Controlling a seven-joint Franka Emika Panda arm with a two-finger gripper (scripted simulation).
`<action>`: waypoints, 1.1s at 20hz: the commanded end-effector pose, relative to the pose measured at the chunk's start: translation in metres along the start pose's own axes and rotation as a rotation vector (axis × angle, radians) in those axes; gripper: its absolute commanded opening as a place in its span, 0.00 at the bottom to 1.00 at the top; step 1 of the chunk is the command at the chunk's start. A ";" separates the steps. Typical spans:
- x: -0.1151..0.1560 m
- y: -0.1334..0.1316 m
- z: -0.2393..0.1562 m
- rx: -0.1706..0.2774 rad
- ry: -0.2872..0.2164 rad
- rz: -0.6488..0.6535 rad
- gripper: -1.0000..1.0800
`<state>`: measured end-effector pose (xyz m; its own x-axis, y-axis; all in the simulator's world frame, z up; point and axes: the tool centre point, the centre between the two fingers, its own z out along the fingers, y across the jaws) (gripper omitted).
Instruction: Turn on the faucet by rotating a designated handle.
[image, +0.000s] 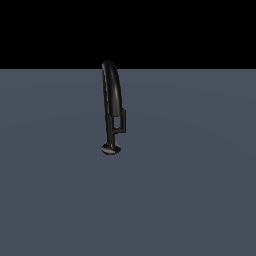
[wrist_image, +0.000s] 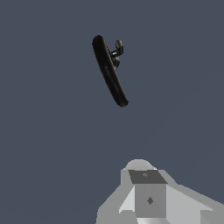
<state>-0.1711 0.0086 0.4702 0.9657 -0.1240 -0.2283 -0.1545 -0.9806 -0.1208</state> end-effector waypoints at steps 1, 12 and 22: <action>0.014 -0.002 0.003 0.030 -0.039 0.032 0.00; 0.078 -0.009 0.025 0.168 -0.216 0.174 0.00; 0.135 -0.011 0.055 0.302 -0.388 0.309 0.00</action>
<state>-0.0576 0.0111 0.3943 0.7503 -0.2737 -0.6017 -0.5003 -0.8301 -0.2463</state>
